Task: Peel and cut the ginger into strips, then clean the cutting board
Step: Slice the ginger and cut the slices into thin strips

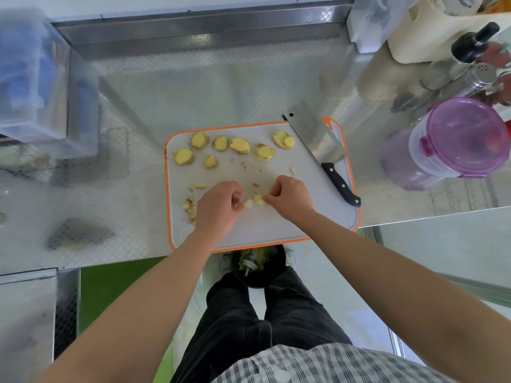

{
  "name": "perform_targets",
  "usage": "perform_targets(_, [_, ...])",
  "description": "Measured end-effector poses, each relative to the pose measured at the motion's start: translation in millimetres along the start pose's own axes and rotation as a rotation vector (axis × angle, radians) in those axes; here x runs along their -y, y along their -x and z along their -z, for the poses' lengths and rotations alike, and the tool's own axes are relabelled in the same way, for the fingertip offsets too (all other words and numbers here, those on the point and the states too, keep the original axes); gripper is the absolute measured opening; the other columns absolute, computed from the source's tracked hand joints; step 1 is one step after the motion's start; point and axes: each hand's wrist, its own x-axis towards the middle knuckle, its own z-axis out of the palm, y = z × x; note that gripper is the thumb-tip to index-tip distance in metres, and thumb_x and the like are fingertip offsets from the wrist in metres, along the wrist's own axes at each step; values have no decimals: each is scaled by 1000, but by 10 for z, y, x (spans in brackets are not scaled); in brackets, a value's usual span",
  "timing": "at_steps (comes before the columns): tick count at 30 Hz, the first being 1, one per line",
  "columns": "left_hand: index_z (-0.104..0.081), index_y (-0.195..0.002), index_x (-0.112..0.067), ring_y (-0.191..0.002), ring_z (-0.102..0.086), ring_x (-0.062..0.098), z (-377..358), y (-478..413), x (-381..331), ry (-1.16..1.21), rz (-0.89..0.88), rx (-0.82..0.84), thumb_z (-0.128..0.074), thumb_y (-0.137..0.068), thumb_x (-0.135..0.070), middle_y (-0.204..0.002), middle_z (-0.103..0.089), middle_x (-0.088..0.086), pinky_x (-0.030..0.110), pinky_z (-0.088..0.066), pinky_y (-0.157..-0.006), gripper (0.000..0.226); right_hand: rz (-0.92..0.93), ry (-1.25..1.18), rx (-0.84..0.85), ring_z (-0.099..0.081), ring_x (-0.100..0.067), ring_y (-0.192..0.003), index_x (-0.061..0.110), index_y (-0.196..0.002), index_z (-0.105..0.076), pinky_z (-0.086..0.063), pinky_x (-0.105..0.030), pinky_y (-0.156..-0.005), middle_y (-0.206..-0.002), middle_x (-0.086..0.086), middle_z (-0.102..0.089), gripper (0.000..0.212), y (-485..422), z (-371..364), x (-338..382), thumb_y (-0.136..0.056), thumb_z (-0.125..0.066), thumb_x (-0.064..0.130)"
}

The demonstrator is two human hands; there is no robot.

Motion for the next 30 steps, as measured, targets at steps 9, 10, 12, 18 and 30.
perform_targets(9, [-70,-89,-20,-79,-59,18,-72,-6,-37,-123,-107,-22,-72,-80,-19,-84,-61,-3,27,-42,-59,9,210,-14,-54,-57,-9,-73,20,-89,-68,-48,-25,-65,-82,7,-65,9,52,33,-71,-86,-60,16])
perform_targets(10, [-69,-91,-20,-80,-59,17,-59,-6,-32,-119,-100,-22,-72,-81,-22,-85,-62,-3,27,-43,-60,10,225,-15,-55,-57,-9,-73,20,-90,-68,-48,-26,-66,-84,6,-66,10,41,22,-62,-87,-60,16])
perform_targets(12, [-68,-93,-19,-78,-58,16,-10,14,3,-114,-87,-56,-71,-82,-28,-83,-61,-4,29,-45,-59,14,258,-4,-49,-56,-9,-73,20,-93,-67,-49,-27,-67,-88,5,-66,11,18,-3,-28,-88,-58,15])
perform_targets(18, [-67,-100,-9,-92,-53,34,300,-17,311,-308,136,-302,-67,-78,-8,-96,-57,14,41,-47,-67,22,299,115,-13,-54,-12,-76,19,-98,-64,-45,-27,-64,-89,5,-59,17,-38,-68,93,-86,-55,12])
perform_targets(30, [-70,-87,-7,-83,-54,33,359,-118,484,-442,62,-245,-64,-84,-11,-81,-61,12,41,-43,-62,7,295,74,-49,-55,-14,-76,18,-94,-66,-50,-32,-68,-90,1,-61,18,-40,-17,28,-85,-54,8])
